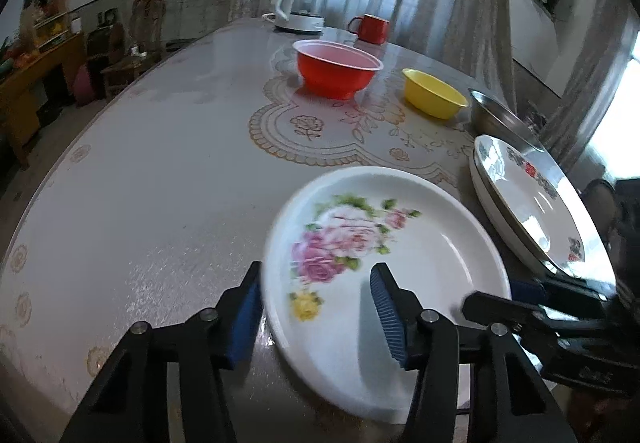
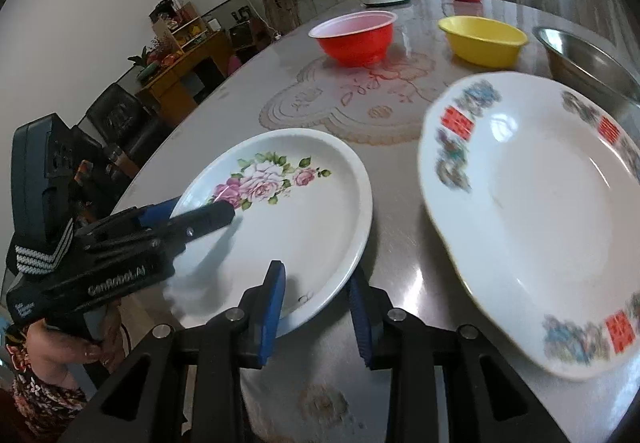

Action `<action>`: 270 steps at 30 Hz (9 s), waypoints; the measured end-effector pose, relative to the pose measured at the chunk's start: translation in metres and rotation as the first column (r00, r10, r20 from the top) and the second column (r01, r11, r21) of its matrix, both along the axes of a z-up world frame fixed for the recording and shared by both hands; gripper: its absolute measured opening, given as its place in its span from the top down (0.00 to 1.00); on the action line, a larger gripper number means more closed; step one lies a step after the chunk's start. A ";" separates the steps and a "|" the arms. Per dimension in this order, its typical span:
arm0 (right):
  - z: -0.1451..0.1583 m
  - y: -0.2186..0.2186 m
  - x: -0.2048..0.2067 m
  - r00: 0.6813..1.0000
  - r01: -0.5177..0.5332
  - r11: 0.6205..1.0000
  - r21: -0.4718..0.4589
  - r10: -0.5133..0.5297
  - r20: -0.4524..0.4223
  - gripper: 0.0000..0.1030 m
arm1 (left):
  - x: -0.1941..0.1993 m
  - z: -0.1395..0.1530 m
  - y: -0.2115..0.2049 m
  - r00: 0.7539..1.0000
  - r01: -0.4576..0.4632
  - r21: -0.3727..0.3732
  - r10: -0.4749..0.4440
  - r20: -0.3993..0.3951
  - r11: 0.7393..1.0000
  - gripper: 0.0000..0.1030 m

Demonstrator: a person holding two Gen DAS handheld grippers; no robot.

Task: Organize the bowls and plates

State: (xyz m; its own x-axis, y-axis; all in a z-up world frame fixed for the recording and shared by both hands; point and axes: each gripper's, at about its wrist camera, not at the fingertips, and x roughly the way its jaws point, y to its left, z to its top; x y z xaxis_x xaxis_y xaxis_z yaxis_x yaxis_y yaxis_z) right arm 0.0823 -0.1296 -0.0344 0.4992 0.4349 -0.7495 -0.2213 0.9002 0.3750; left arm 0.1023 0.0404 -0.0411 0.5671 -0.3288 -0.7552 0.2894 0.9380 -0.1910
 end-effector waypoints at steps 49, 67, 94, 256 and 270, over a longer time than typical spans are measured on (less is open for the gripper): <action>0.009 0.010 0.029 0.992 0.041 0.998 0.046 -0.046 0.121 0.79 | 0.014 0.001 0.019 0.996 -0.005 0.002 0.005 0.088 1.000 0.60; 0.029 -0.022 0.015 0.976 0.111 0.991 0.072 -0.122 0.178 0.85 | 0.018 0.027 -0.008 0.986 0.045 -0.036 -0.039 0.162 0.998 0.60; 0.044 -0.134 -0.042 0.906 0.361 0.921 0.147 -0.384 0.179 0.85 | 0.012 0.060 -0.137 0.940 0.267 -0.007 -0.259 0.222 0.964 0.60; -0.011 -0.317 0.127 0.794 0.603 0.785 0.142 -0.608 -0.010 0.48 | 0.093 0.083 -0.207 0.975 0.196 0.011 -0.196 0.103 0.980 0.11; -0.023 -0.319 0.104 0.805 0.575 0.797 0.187 -0.592 0.046 0.80 | 0.127 0.094 -0.262 0.956 0.256 0.094 -0.267 0.120 0.962 0.11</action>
State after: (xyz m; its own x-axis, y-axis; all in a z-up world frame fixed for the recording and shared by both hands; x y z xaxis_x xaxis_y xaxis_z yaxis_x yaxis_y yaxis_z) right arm 0.1861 -0.4491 -0.0575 0.7619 0.1440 -0.6314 0.2844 0.8016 0.5259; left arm 0.2295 -0.2219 0.0529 0.5644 -0.4229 -0.7089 0.5441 0.8365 -0.0658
